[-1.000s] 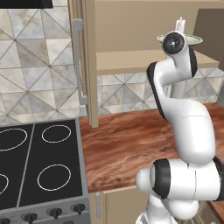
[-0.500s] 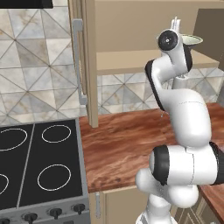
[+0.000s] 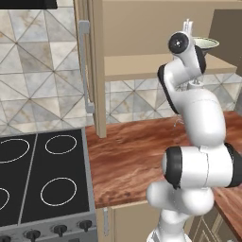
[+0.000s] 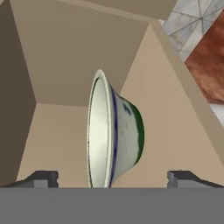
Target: Move the bowls from the cabinet to the plates on the dining table.
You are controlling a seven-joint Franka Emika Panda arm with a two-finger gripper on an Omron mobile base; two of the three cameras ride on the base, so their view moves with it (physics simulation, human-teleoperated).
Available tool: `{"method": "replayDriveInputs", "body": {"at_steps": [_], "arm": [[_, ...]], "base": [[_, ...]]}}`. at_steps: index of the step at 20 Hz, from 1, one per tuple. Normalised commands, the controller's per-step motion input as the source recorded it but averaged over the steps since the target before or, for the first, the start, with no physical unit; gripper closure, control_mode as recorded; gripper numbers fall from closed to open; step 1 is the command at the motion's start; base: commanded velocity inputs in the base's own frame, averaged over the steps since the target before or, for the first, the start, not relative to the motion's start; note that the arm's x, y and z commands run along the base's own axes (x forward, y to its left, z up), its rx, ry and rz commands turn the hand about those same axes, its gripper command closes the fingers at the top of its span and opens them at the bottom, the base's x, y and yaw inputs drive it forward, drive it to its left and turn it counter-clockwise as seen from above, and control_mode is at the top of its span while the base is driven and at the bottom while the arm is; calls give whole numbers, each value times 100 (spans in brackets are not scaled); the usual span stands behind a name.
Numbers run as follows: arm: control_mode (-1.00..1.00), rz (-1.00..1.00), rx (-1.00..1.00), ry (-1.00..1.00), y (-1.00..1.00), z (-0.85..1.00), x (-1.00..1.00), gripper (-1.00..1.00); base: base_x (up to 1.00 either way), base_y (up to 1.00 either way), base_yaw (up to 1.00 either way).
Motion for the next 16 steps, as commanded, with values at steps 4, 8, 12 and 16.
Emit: {"method": "replayDriveInputs", "body": {"at_steps": [4, 8, 12, 16], "arm": [[-100, -4, 0, 2, -12, -9, 26, -100], [-100, -3, 0, 1, -9, -7, 29, -100], [-100, -2, 1, 0, -10, -6, 34, -100], [-100, -1, 2, 0, -9, -8, 33, -100]], "base": [[0, 0, 0], [0, 0, 0], [0, 0, 0], [0, 0, 0]]}}
